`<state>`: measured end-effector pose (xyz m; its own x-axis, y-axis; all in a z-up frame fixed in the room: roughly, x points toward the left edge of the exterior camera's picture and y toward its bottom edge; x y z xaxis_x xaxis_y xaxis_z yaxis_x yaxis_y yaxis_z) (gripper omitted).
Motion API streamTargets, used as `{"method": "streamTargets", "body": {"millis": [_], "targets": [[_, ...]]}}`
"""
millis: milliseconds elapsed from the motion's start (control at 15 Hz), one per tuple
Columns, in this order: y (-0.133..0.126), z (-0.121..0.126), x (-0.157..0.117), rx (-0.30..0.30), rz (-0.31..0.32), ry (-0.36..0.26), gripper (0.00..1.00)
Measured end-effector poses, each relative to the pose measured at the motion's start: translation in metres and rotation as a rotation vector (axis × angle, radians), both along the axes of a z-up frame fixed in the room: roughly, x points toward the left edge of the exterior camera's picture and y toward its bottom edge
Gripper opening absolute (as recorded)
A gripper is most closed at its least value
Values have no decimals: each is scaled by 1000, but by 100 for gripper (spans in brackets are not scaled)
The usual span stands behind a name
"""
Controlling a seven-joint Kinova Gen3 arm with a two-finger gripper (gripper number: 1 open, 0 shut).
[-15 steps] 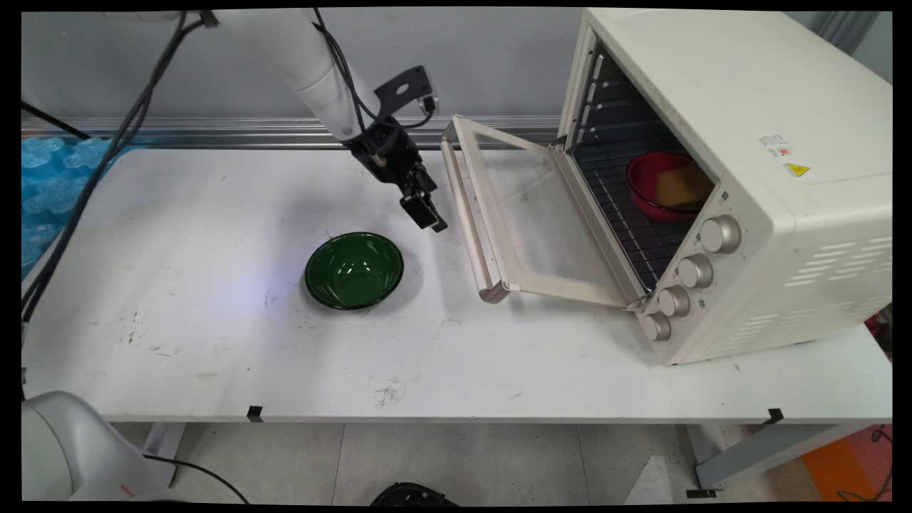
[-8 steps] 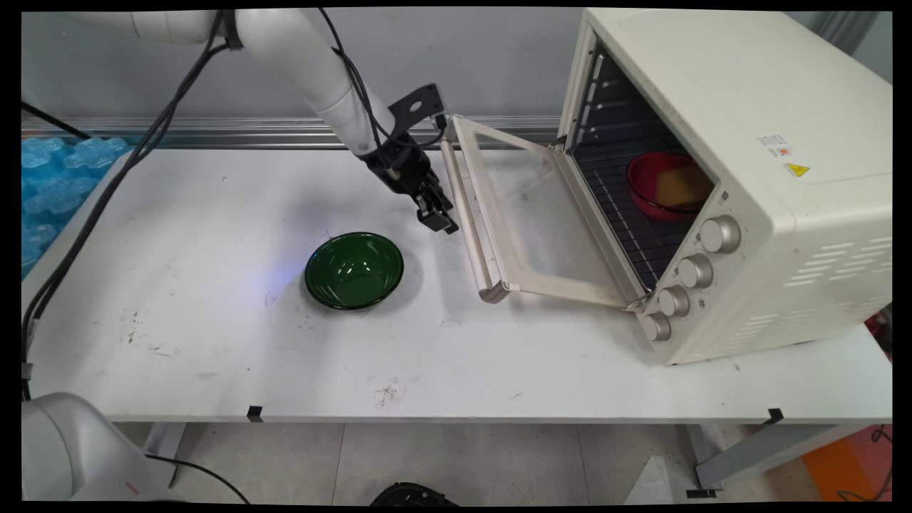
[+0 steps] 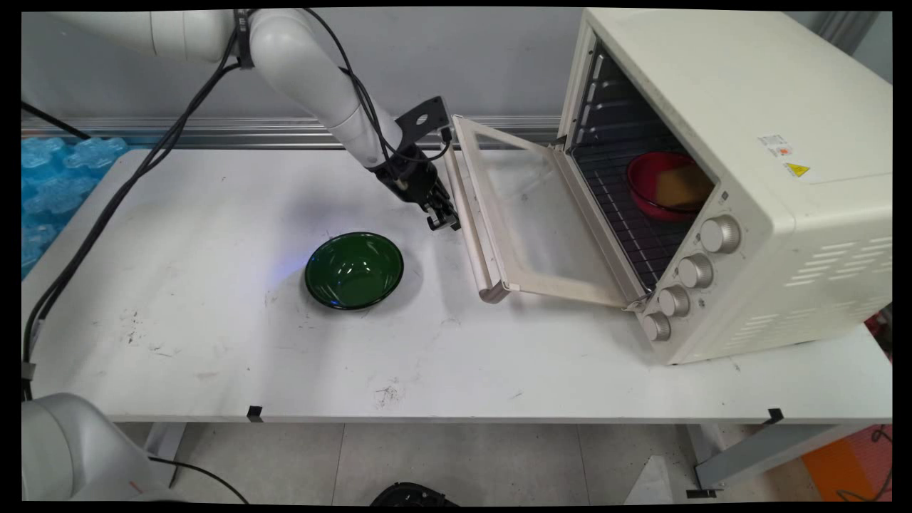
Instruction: Close the oven
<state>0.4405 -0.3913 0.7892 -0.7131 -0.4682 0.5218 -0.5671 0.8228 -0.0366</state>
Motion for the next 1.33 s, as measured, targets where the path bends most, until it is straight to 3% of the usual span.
{"method": "streamTargets", "body": {"millis": [667,1333], "targets": [[-1,-4,-7,-39,15,60,0],[-4,22,-17,-102,22,142,0]]}}
